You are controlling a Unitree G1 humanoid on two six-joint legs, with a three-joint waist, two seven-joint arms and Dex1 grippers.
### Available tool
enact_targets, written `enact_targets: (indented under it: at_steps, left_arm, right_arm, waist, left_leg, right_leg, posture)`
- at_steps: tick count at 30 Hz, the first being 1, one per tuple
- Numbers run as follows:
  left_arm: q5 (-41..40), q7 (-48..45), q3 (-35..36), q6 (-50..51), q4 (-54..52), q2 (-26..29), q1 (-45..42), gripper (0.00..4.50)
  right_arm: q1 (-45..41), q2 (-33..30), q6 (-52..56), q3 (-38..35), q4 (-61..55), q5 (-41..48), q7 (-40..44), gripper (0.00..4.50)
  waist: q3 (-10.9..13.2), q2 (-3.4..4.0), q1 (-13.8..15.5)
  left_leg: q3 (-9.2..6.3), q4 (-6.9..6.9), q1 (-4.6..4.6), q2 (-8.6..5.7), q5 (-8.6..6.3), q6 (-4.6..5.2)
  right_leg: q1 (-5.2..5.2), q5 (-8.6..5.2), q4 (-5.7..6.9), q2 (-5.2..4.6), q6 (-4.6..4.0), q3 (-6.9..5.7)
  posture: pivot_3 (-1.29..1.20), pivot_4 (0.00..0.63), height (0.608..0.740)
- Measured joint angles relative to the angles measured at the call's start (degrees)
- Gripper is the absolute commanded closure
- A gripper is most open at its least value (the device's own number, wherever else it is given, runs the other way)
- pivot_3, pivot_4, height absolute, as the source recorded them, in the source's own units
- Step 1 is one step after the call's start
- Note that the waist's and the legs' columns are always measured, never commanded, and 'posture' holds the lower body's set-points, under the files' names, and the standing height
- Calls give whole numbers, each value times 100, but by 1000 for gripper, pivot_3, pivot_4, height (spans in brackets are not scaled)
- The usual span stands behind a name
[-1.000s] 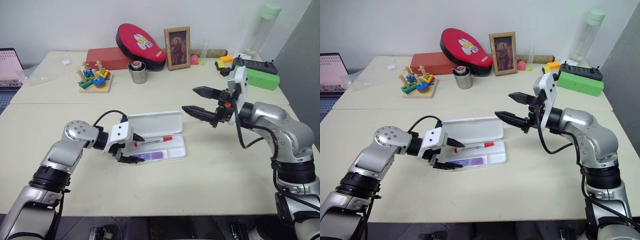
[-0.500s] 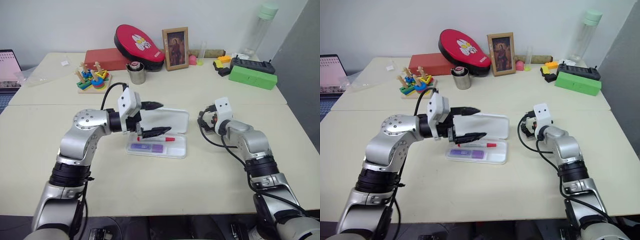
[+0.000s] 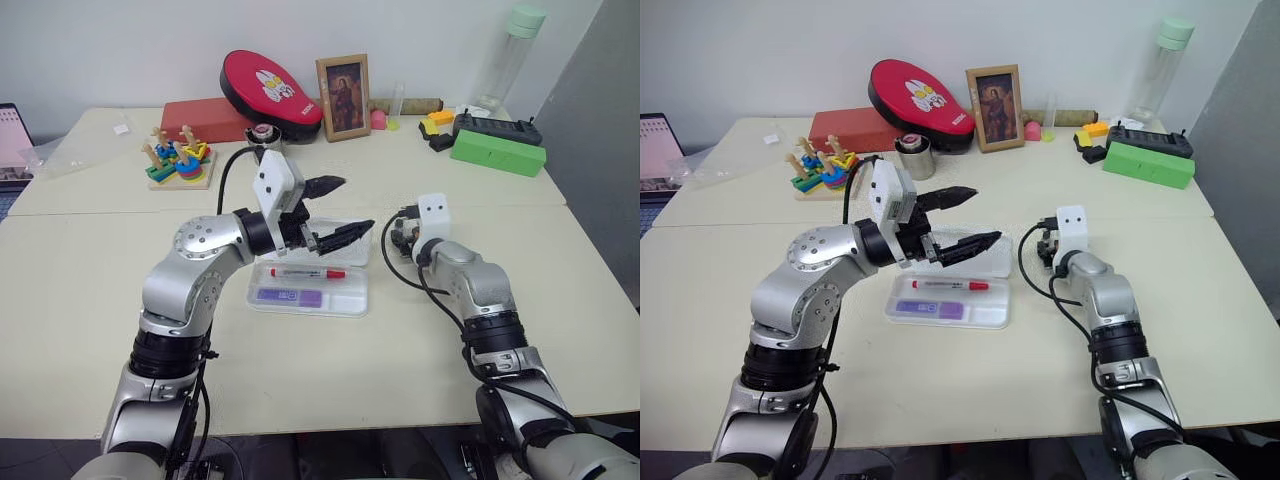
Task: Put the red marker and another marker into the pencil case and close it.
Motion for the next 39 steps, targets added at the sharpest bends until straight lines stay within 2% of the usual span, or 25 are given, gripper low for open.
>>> enact_targets:
  at_steps: [7, 13, 15, 17, 21, 23, 25, 28, 34, 39]
  left_arm:
    - [72, -19, 9, -129, 222, 71, -40, 0]
    - [118, -18, 8, -218, 241, 71, -49, 0]
    - [116, -35, 8, -219, 243, 100, -48, 0]
    - [97, -187, 13, -213, 231, 322, -24, 0]
    - [4, -989, 35, -183, 97, 1307, 541, 0]
    - [-23, -1431, 60, -194, 55, 1813, 919, 0]
    - [-13, -1764, 82, -247, 54, 2166, 1106, 0]
    - [15, -2183, 102, -380, 17, 2630, 1309, 0]
    - [-69, -2445, 198, -384, -207, 2766, 1560, 0]
    - [-78, -2390, 233, -357, -295, 2762, 1562, 0]
  right_arm:
    - [-91, 136, -233, 3, 231, -141, -76, 4207]
    - [-78, 110, -513, 14, 309, -238, -32, 4234]
    - [-45, -96, -846, 105, 288, -305, 266, 4234]
    - [14, -467, -1234, 213, 75, -270, 916, 4234]
    - [118, -1458, -1265, -41, -1008, 718, 2789, 4234]
    - [432, -2197, -994, 172, -2043, 1330, 4089, 4234]
    - [578, -2467, -735, 510, -2641, 1658, 4812, 4234]
    - [594, -2459, -492, 1194, -2950, 1694, 5165, 4234]
    - [641, -2359, -467, 2171, -2883, 1181, 5290, 4234]
    - [754, -2323, -524, 2521, -2680, 781, 5291, 4234]
  waist:
    - [0, 0, 0]
    - [0, 0, 2]
    - [0, 0, 2]
    - [1, 1, 2]
    - [4, 6, -9]
    - [4, 6, 4]
    - [4, 6, -19]
    - [4, 6, -13]
    - [3, -7, 57]
    - [4, -7, 51]
  left_leg:
    - [0, -4, 0, -1, 0, 0]
    - [1, -4, -1, -1, 0, 0]
    - [1, -8, -1, -2, 0, 0]
    - [2, -15, -2, -2, 0, 0]
    - [-1, -31, -1, 0, 0, 0]
    - [-5, -35, -1, 3, -1, 1]
    - [-4, -32, 3, 4, -1, 1]
    - [-1, -27, 4, 3, -1, 1]
    - [1, -15, -3, 0, -1, 0]
    - [1, -19, -3, 1, -1, 0]
  right_leg:
    - [0, 0, -2, 0, 0, -1]
    - [-1, 0, -2, -1, 0, 0]
    - [-1, 0, -6, -1, 0, 0]
    - [-4, -1, -8, -2, 1, 0]
    - [-6, -7, -12, -2, 0, -6]
    - [-2, -14, -19, -1, -4, -12]
    - [-3, -15, -13, -1, -5, -11]
    - [-6, -30, -11, -1, 18, -4]
    - [-6, -30, -15, -4, 23, -3]
    - [-8, -30, -13, -3, 21, -4]
  posture:
    - [0, 150, 740]
    - [0, 150, 740]
    - [0, 150, 740]
    - [0, 150, 740]
    - [0, 150, 740]
    - [0, 150, 740]
    - [0, 150, 740]
    - [0, 150, 740]
    - [0, 150, 740]
    - [0, 150, 740]
